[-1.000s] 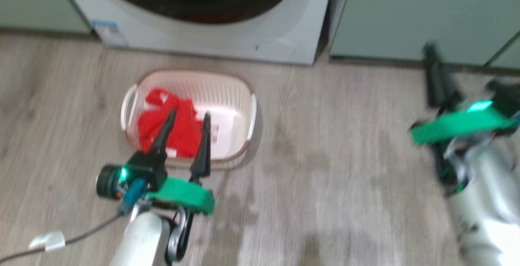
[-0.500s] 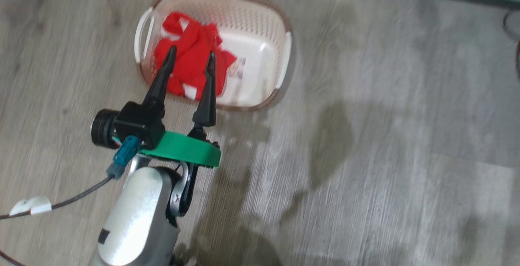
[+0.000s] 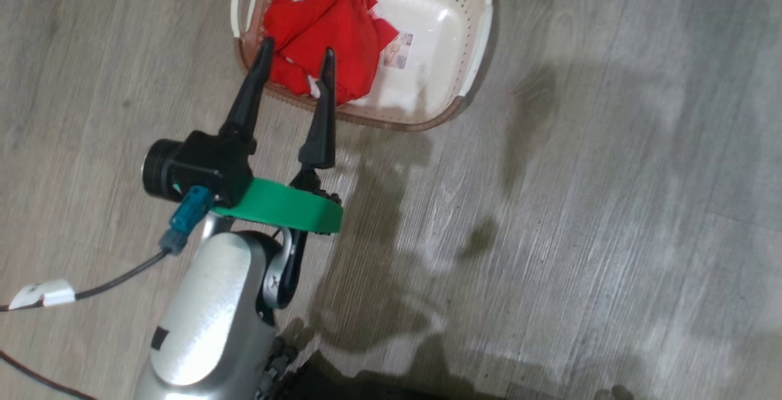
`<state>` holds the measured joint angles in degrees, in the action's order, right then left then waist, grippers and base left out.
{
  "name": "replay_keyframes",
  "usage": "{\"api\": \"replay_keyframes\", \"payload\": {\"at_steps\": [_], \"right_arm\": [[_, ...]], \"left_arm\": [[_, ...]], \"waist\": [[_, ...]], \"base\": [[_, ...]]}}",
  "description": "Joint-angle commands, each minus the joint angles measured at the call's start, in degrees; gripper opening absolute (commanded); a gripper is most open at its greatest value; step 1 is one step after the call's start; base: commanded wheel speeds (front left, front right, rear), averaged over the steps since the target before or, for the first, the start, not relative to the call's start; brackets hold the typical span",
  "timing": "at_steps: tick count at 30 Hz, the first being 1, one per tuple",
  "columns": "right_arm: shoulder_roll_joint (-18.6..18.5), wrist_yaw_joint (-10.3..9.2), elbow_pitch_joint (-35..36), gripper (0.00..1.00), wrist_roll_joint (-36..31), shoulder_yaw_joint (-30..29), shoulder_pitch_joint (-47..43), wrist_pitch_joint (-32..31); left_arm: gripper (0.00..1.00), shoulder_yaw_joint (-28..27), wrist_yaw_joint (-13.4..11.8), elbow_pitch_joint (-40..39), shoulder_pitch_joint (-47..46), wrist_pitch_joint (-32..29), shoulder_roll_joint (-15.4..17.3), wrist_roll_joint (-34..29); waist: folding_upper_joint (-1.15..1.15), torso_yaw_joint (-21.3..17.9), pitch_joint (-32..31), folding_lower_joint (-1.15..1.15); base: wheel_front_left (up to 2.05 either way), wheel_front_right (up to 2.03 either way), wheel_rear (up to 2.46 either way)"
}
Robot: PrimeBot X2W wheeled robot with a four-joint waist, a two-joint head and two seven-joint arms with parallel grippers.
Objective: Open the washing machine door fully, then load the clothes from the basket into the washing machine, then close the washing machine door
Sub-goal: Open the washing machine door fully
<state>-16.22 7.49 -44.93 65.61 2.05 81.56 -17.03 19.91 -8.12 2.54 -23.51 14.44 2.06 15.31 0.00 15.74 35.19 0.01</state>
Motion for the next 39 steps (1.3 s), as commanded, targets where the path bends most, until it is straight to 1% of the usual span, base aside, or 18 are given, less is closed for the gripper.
{"api": "replay_keyframes", "payload": {"at_steps": [1, 8, 13, 16, 25, 34, 39], "right_arm": [[1.4, 0.00, 1.2, 0.00, 0.4, 0.2, 2.8, -0.9], [2.0, 0.00, -5.6, 0.00, 2.2, 0.0, 8.3, -4.1], [2.8, 0.00, -9.0, 0.00, 2.7, 0.5, 12.3, -6.4], [2.4, 0.00, -10.5, 0.00, 3.0, 0.5, 13.9, -7.2], [1.5, 0.00, -14.3, 0.00, 3.2, 1.0, 16.3, -9.0], [1.2, 0.00, -16.6, 0.00, 4.2, 2.1, 16.2, -13.9], [1.2, 0.00, -16.5, 0.00, 5.3, 2.2, 15.1, -16.0]], "left_arm": [[1.00, -1.3, -0.5, -2.2, -0.9, 0.6, 0.8, 0.5], [1.00, -0.2, -0.2, -2.4, -0.9, 0.6, 0.8, 1.4], [1.00, 0.6, -0.7, -2.5, -1.1, 0.6, 0.8, 1.9], [1.00, 1.2, -1.0, -2.6, -1.2, 0.6, 0.8, 2.1], [1.00, 1.6, -1.4, -2.6, -1.1, 0.6, 0.8, 2.0], [1.00, 1.6, -1.7, -2.8, -1.3, 0.6, 0.8, 1.9], [1.00, 1.5, -1.8, -2.6, -1.3, 0.6, 0.8, 1.9]], "waist": [[0.00, 0.8, 0.7, -0.01], [0.00, 2.4, 1.3, -0.01], [0.00, 3.1, 1.8, -0.01], [0.00, 3.7, 2.0, -0.01], [0.00, 4.4, 2.3, -0.01], [0.00, 4.0, 2.2, -0.01], [0.00, 4.0, 1.1, -0.01]], "base": [[0.00, 0.00, 0.00], [0.00, 0.00, 0.00], [0.00, 0.00, 0.00], [0.00, 0.00, 0.00], [0.00, 0.00, 0.00], [0.00, 0.00, 0.00], [0.00, 0.00, 0.00]]}}
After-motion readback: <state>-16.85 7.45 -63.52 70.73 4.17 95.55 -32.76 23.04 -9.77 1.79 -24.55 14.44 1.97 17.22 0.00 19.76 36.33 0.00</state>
